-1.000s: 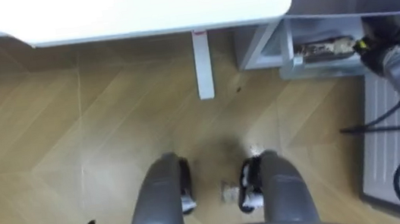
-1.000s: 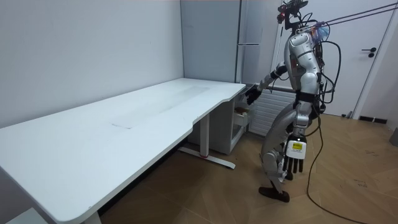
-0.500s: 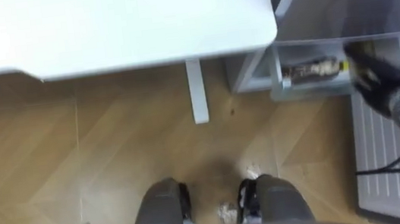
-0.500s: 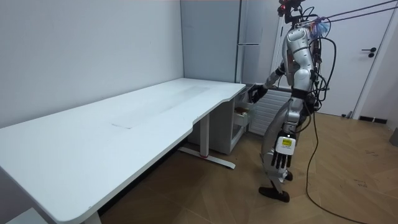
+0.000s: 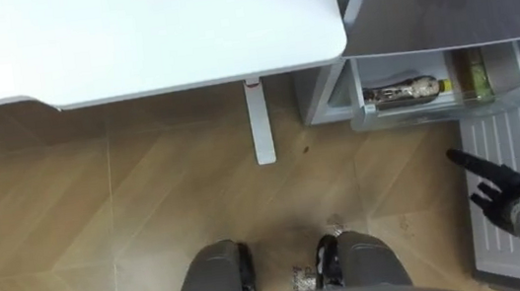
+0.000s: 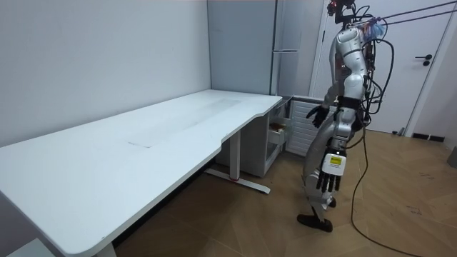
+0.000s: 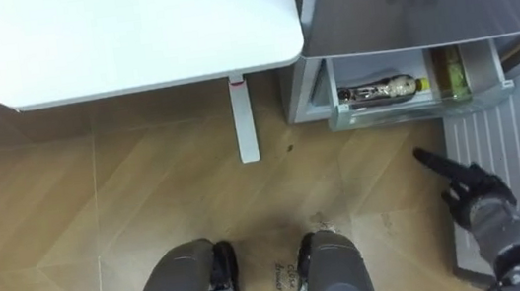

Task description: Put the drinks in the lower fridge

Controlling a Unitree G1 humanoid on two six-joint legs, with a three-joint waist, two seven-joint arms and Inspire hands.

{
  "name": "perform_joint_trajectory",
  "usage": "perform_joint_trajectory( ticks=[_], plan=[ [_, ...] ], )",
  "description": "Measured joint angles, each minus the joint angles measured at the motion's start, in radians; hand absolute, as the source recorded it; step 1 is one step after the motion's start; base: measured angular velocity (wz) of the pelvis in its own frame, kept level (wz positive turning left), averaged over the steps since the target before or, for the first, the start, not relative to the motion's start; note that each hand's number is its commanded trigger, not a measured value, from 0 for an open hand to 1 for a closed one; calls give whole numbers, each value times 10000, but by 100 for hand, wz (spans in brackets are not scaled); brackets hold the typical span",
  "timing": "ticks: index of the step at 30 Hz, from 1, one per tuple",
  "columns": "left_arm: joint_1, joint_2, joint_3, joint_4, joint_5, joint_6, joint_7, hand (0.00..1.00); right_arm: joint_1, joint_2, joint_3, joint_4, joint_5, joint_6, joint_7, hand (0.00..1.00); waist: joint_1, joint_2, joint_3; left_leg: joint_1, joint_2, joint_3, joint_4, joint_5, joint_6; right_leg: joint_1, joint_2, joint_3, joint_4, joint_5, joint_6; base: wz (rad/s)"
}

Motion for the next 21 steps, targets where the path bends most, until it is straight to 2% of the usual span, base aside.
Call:
perform_joint_trajectory(
  ticks=[5,8,10,12,15,21],
  plan=[
    [-20,-54,169,-71,37,-79,-6,0,83,403,-8,560,-18,-13,-21,0,0,-35,14,-102,25,14,38,3,-4,-117,35,44,27,3,-6,-1],
    [-51,-133,342,-47,-18,-73,14,0,60,569,-25,625,370,-5,-134,0,-6,-13,24,-110,16,17,67,0,-4,-135,33,61,66,-1,-6,0],
    [-79,-237,369,-44,-22,-80,7,0,-61,693,-304,676,849,12,-201,0,27,41,58,-182,16,-22,219,-28,-14,-187,38,64,175,-35,-6,0],
    [-78,-223,371,-43,-21,-80,0,0,-285,720,-528,813,1478,15,-210,0,-16,106,85,-392,22,-89,478,-103,-27,-376,34,65,397,-94,-21,0],
    [-193,-225,369,55,-13,-61,18,0,-762,674,-1096,788,2328,-2,-465,0,30,77,101,-992,-99,-69,1051,-240,27,-1117,-147,247,1256,-400,10,4],
    [-228,-240,360,94,-7,32,54,0,-1523,595,-1217,746,3766,-203,-629,0,164,335,146,-2094,-99,-133,2495,-663,92,-2221,-300,358,2724,-857,5,3]
  ],
)
